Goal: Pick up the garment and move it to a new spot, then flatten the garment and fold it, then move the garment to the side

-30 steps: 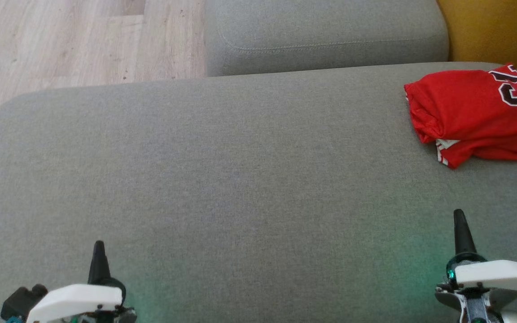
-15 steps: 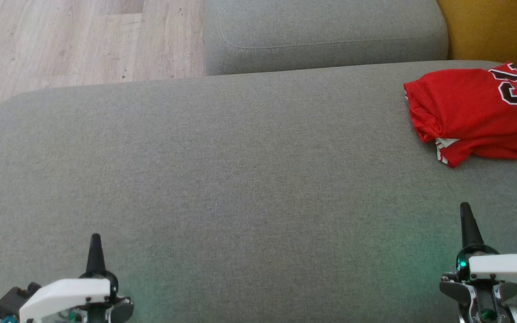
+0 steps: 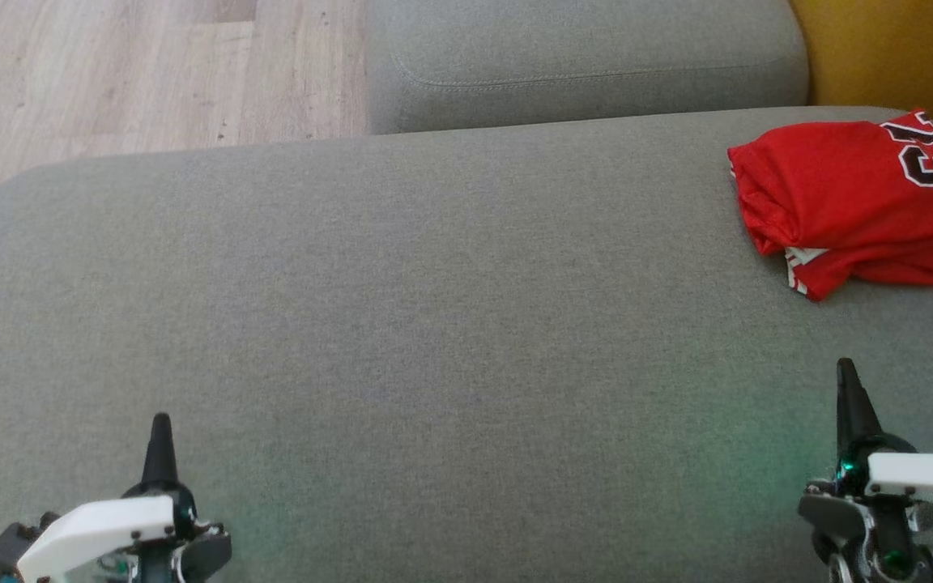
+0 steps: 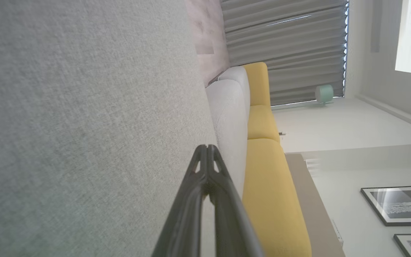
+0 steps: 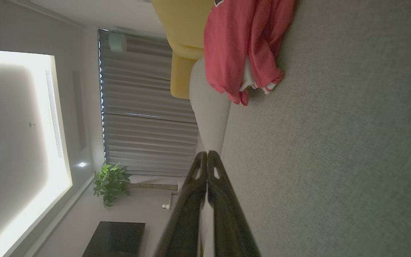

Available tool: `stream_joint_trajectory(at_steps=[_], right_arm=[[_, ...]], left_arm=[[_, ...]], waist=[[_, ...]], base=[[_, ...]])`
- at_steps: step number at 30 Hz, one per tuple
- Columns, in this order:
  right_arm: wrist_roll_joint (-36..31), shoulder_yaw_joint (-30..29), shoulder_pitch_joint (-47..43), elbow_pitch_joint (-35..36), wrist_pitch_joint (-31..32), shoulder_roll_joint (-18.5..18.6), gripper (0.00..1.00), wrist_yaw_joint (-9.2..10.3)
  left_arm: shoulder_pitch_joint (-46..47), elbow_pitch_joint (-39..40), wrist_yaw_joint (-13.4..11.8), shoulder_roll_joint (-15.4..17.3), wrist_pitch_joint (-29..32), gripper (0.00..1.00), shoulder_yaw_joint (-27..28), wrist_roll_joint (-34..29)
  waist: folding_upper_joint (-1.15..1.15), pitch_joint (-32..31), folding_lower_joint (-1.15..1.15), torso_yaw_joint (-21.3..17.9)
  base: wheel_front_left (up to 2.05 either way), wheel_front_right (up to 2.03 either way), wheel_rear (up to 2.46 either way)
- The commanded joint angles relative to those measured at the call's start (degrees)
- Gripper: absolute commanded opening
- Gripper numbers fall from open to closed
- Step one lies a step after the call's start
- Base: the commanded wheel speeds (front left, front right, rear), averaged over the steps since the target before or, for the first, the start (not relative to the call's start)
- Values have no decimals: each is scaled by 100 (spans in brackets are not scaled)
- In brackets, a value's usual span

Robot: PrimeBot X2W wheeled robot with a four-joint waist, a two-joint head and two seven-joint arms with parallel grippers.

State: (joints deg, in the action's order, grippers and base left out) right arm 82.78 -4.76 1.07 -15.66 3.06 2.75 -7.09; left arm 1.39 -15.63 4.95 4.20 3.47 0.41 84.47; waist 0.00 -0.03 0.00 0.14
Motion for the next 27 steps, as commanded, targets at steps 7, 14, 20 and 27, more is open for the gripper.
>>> stream_joint_trajectory(at_steps=[7, 14, 20, 27], right_arm=[[579, 19, 433, 174, 132, 118, 0, -37], [1029, -30, 494, 172, 223, 116, 0, -40], [1049, -44, 499, 171, 237, 109, 0, -40], [1039, -55, 500, 170, 246, 101, 0, -40]], left_arm=[[418, 161, 149, -45, 145, 0, 404, 436], [473, 158, 248, -97, 263, 0, 561, 781], [477, 157, 254, -103, 273, 0, 574, 800], [477, 158, 254, -106, 276, 0, 579, 796]], waist=[[0, 11, 0, -7], [0, 21, 0, -13], [0, 21, 0, -14], [0, 21, 0, -14]], base=[[0, 0, 0], [0, 0, 0], [0, 0, 0], [0, 0, 0]])
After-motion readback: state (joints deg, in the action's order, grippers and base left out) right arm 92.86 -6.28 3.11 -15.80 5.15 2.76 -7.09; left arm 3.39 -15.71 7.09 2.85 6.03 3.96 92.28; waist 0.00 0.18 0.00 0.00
